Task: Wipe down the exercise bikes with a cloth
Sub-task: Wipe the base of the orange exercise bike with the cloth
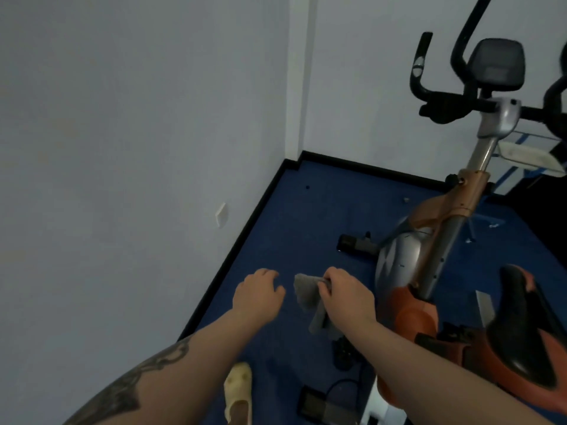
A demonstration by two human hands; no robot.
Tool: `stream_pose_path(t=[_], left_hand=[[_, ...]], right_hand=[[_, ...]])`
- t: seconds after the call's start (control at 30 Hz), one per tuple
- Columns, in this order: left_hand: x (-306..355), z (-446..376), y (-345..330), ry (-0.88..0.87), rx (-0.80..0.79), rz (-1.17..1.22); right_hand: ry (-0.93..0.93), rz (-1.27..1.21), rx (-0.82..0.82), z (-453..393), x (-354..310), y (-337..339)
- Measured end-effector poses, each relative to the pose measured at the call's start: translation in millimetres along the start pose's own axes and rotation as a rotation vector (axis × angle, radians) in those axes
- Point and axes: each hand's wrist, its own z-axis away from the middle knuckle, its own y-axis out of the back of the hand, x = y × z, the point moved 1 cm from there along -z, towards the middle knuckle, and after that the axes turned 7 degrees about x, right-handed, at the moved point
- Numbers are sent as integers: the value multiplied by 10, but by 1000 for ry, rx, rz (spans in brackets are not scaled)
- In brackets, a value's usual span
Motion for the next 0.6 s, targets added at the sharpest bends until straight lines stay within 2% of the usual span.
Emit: stream_pose_path(t=[0.37, 0.6], left_hand=[[-83, -1870, 602, -311, -105, -101], [451, -2475, 525, -440, -198, -49]], right_hand=[[-388, -32, 130, -1328, -334, -48], [-588, -99, 279, -1809, -20, 199]])
